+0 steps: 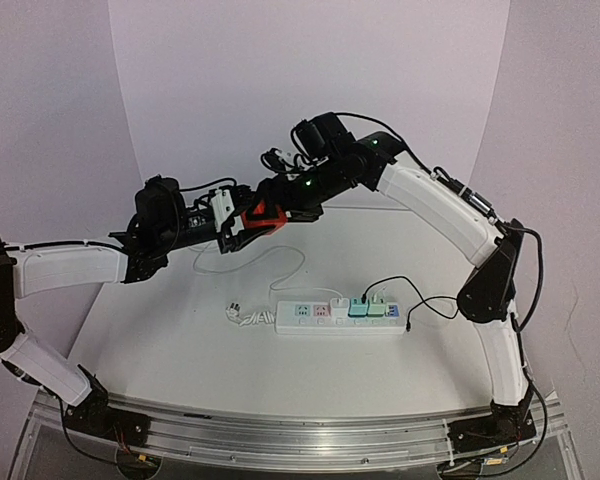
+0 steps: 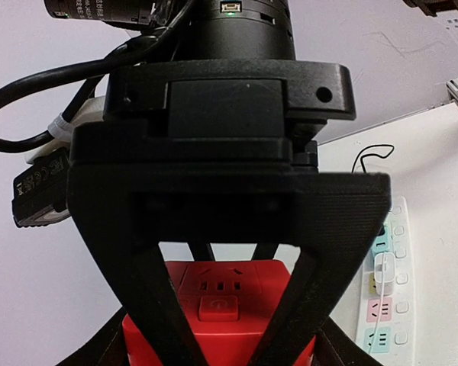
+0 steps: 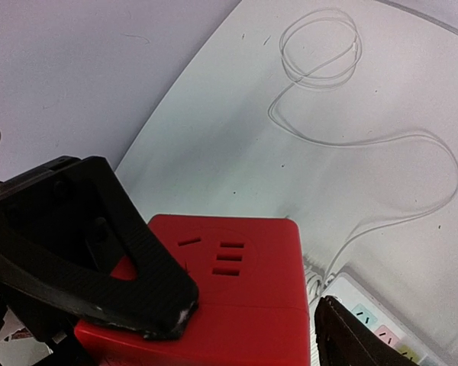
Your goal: Insert the plug
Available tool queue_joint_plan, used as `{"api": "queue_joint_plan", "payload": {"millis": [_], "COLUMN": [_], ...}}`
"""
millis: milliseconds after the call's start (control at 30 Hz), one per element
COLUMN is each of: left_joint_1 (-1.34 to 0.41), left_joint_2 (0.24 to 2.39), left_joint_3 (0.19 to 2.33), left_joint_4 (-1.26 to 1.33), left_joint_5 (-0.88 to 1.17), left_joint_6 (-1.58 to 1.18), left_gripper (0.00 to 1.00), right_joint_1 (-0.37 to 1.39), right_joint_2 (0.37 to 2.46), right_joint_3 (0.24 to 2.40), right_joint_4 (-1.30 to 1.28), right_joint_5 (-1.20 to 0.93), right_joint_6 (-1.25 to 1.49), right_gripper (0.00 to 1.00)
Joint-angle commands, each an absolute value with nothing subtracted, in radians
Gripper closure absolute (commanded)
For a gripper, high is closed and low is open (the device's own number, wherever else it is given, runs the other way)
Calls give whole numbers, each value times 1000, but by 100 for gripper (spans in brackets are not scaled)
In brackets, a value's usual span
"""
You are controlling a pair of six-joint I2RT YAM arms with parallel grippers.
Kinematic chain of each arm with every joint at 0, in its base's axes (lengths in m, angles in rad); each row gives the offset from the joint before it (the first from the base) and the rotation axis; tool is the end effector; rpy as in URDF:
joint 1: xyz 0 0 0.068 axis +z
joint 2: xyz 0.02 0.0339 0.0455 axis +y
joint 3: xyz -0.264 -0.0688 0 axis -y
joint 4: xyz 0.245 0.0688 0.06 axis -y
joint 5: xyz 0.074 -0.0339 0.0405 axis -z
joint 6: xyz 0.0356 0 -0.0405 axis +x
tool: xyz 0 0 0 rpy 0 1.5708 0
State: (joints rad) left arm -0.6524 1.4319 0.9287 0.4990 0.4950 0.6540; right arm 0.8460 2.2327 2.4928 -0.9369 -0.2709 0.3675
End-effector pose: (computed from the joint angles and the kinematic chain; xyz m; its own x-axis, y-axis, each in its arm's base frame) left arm 0.2538 -0.2152 0.3089 0.5520 0.2520 -0.7949 0.7256 0.3245 0.6068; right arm 0.3164 0.3717 0.3749 -0.6964 -0.2642 -0.6673 -0.6531 0.6189 0.4365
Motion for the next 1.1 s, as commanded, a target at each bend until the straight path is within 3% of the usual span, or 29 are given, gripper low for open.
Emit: {"api": "queue_joint_plan", "payload": {"millis": [0, 100, 167, 200, 300, 333, 400, 467, 533, 567, 900, 1067], "left_joint_1": [-657, -657, -657, -657, -657, -656, -657, -657, -657, -657, -646, -643], "left_joint_2": [1411, 1412, 1414, 1415, 1416, 1417, 1417, 1414, 1406, 1400, 1404, 1457], "left_joint_3": [935, 934, 933, 932, 932, 932, 937, 943, 950, 952, 1023, 1037], "left_joint_4": [580, 581, 585, 585, 584, 580, 565, 534, 489, 461, 49, -45], "left_joint_5": [497, 489, 476, 471, 465, 466, 471, 482, 512, 529, 685, 684], "left_joint_6": [646, 651, 652, 653, 653, 653, 651, 632, 612, 602, 660, 713], "left_gripper": [100, 100, 100, 100, 100, 100, 98, 62, 13, 2, 1, 16], "right_joint_1": [848, 848, 848, 848, 848, 848, 847, 847, 847, 847, 814, 757], "right_joint_2": [2243, 2240, 2236, 2235, 2229, 2224, 2209, 2186, 2158, 2144, 2031, 2085], "right_joint_3": [2526, 2519, 2510, 2507, 2495, 2488, 2467, 2437, 2394, 2375, 2153, 2157], "right_joint_4": [-924, -925, -925, -925, -926, -927, -927, -927, -928, -929, -980, -1033], "right_joint_5": [-278, -276, -276, -278, -285, -285, -285, -281, -265, -252, -35, -32], "right_joint_6": [361, 361, 359, 359, 356, 352, 333, 294, 249, 222, -102, -222], "right_gripper": [26, 31, 39, 49, 94, 100, 100, 100, 100, 100, 100, 100]}}
